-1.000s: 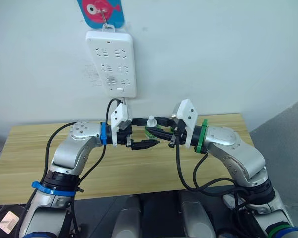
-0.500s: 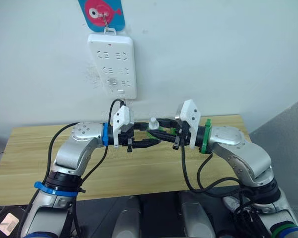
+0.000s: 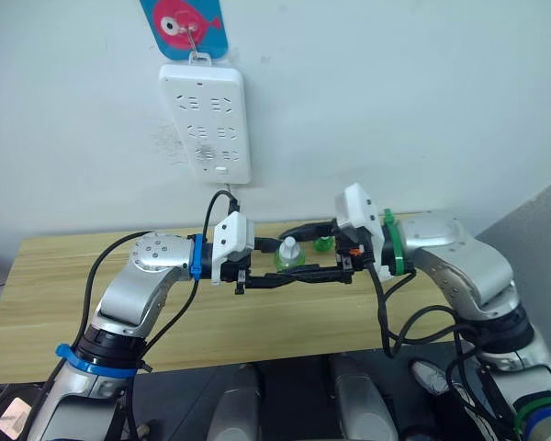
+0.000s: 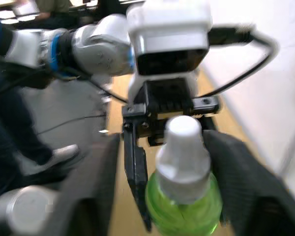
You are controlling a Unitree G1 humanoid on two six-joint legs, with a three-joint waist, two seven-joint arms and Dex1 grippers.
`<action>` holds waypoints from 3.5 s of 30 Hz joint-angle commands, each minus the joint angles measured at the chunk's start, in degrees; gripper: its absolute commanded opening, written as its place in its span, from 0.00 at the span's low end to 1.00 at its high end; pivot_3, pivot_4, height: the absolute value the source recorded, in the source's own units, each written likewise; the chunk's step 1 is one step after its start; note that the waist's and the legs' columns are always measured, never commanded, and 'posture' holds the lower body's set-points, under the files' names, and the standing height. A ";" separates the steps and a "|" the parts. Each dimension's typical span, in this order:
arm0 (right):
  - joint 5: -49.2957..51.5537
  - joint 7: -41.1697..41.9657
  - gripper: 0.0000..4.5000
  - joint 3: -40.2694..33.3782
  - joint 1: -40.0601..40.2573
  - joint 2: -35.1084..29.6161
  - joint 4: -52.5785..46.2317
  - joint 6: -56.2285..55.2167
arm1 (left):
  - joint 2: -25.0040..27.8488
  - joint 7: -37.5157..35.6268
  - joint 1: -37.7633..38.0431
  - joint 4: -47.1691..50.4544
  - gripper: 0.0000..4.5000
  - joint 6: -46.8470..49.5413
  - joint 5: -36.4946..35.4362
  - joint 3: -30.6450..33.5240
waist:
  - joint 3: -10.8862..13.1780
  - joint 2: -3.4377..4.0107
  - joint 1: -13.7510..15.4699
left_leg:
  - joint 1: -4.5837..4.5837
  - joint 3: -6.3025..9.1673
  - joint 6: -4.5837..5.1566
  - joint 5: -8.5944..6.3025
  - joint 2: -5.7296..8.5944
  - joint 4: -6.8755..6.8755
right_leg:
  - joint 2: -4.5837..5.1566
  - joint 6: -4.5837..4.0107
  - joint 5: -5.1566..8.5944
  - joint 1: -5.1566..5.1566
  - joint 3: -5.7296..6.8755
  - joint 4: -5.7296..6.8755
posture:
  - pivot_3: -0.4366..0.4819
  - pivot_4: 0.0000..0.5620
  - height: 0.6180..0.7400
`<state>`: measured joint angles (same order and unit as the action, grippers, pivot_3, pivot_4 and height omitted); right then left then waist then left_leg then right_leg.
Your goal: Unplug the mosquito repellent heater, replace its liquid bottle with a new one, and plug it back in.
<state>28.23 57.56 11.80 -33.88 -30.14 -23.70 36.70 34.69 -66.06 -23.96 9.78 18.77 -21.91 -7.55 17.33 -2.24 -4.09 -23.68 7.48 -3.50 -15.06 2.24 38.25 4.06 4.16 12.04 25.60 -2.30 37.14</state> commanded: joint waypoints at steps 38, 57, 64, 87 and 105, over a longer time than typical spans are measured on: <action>0.81 0.18 0.45 0.49 0.95 2.31 -1.04 -4.78 | -1.35 1.23 2.43 4.57 0.50 -6.22 1.46 -1.79 | -0.17 0.06 -0.68 | 0.52 -0.24 0.08 -0.04 -0.05 -0.12 | 0.00 -0.02 0.02 -0.39 -0.13 -0.03 | 0.34 0.45 1.00; -6.03 -14.65 1.00 -0.32 6.69 3.47 -5.36 -3.72 | -1.75 1.88 3.32 5.17 0.50 -6.05 1.33 -1.26 | -0.23 0.07 -0.64 | 0.55 -0.27 0.08 -0.04 -0.03 -0.11 | 0.01 -0.02 0.02 -0.38 -0.17 0.00 | 0.33 0.44 1.00; 2.16 -9.82 1.00 -6.21 10.10 -3.70 -10.59 0.23 | -1.38 2.43 4.22 4.87 0.50 -6.87 1.51 -0.81 | -0.24 0.07 -0.68 | 0.55 -0.30 0.09 -0.05 -0.04 -0.12 | 0.01 -0.02 0.02 -0.39 -0.18 0.01 | 0.33 0.44 1.00; 3.71 -8.50 1.00 -7.02 10.78 -8.33 -12.53 1.30 | -1.67 2.55 4.39 3.57 0.50 -8.47 2.10 -0.93 | -0.40 0.05 -0.60 | 0.58 -0.34 0.12 -0.07 -0.03 -0.12 | 0.01 -0.02 0.02 -0.44 -0.20 -0.03 | 0.32 0.43 1.00; 2.88 -14.73 0.54 -0.02 3.23 -2.22 -11.66 4.42 | -1.17 2.52 4.74 3.49 0.50 -7.92 2.92 -1.58 | -0.47 0.07 -0.70 | 0.61 -0.38 0.13 -0.07 -0.05 -0.12 | 0.02 -0.02 0.02 -0.43 -0.22 0.00 | 0.33 0.44 1.00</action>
<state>31.42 42.47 12.01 -30.27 -32.58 -34.10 42.78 33.08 -63.37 -19.73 11.19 11.79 -18.87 -9.17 16.86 -2.17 -4.79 -23.06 7.10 -3.37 -15.13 2.18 38.13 4.07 4.14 12.06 25.18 -2.52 37.14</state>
